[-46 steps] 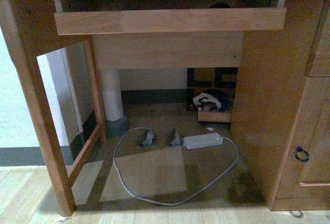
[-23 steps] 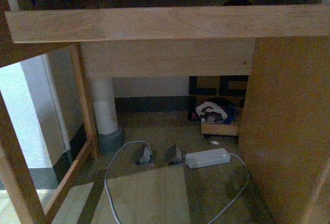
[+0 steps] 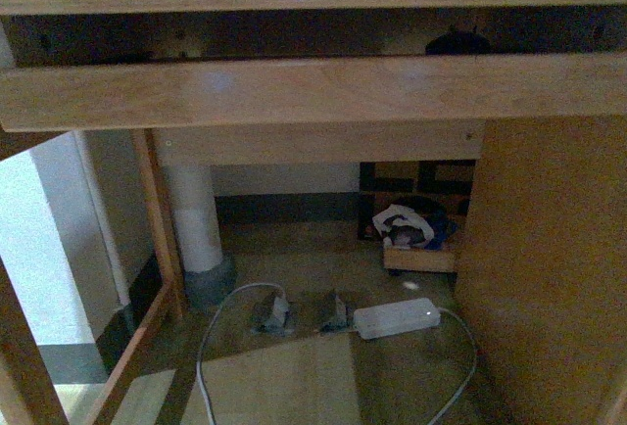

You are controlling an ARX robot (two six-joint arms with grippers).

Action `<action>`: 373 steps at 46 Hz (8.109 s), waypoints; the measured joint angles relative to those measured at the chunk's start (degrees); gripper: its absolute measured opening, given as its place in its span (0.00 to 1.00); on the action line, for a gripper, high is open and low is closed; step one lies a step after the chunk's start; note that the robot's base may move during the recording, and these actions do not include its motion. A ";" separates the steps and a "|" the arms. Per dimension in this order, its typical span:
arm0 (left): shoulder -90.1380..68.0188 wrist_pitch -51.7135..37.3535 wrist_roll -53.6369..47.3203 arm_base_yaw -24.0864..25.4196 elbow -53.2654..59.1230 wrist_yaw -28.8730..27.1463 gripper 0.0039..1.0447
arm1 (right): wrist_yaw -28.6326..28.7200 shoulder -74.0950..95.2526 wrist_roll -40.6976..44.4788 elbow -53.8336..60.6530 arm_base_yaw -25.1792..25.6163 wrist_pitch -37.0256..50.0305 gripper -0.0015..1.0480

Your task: Place mouse

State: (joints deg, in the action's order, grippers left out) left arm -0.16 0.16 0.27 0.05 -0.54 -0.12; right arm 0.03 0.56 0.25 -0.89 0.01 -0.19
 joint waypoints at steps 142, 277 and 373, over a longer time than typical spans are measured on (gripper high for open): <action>-126.84 -73.94 69.07 -2.69 -33.83 11.08 0.94 | 0.00 0.00 0.00 0.00 0.00 0.04 0.94; -44.87 -37.73 -0.28 -0.04 -6.56 0.13 0.01 | 0.00 0.00 0.00 0.00 0.02 0.02 0.94; 0.02 0.02 -0.20 0.02 0.00 0.07 0.24 | 0.00 0.00 0.00 0.00 0.00 0.02 0.94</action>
State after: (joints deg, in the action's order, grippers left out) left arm -0.14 0.19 0.08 0.08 -0.54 -0.05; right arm 0.03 0.56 0.25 -0.89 0.01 -0.16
